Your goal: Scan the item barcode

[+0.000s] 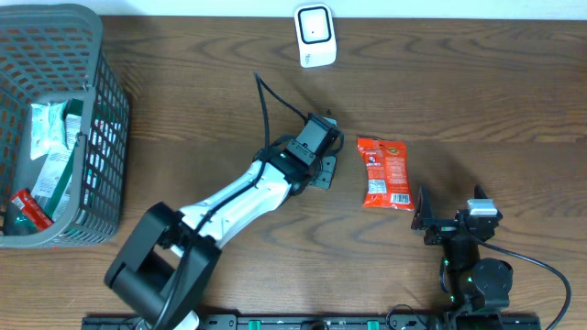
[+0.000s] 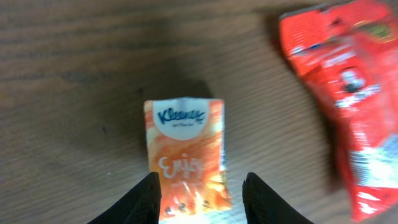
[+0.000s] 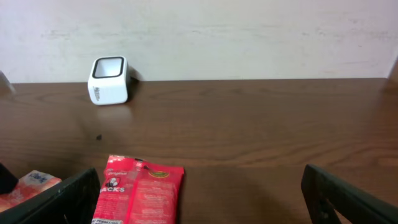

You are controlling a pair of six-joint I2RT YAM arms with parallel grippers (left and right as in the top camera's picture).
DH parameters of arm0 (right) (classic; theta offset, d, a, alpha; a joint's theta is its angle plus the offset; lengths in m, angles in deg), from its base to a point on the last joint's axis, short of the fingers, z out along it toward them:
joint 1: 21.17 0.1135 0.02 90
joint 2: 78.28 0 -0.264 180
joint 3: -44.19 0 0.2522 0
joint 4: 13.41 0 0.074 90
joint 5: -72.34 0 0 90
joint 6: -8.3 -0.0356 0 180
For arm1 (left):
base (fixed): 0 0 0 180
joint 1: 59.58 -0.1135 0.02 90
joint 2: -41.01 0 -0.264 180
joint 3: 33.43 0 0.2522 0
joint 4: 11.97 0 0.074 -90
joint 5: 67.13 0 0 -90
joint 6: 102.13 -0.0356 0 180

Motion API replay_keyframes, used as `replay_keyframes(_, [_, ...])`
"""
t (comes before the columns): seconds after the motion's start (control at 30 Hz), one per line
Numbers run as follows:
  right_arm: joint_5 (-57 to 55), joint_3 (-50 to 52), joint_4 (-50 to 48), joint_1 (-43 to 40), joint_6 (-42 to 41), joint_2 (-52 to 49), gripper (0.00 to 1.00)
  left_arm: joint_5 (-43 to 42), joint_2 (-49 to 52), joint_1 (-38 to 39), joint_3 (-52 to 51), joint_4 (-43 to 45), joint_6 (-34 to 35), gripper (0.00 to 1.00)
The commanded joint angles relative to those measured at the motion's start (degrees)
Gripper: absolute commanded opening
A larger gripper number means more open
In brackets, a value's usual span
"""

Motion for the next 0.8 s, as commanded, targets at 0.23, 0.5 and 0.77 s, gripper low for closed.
replay_keyframes(0.23, [-0.57, 0.04, 0.15, -0.42, -0.96, 0.24, 0.99, 2.89, 3.8, -0.35, 0.85, 2.14, -1.16, 0.37])
replay_keyframes(0.5, [-0.57, 0.04, 0.15, -0.42, -0.96, 0.24, 0.99, 3.69, 5.7, -0.35, -0.11, 1.95, -1.18, 0.37])
replay_keyframes(0.77, [-0.57, 0.04, 0.15, -0.42, -0.96, 0.24, 0.99, 3.67, -1.05, -0.5, 2.25, 2.01, -3.72, 0.46])
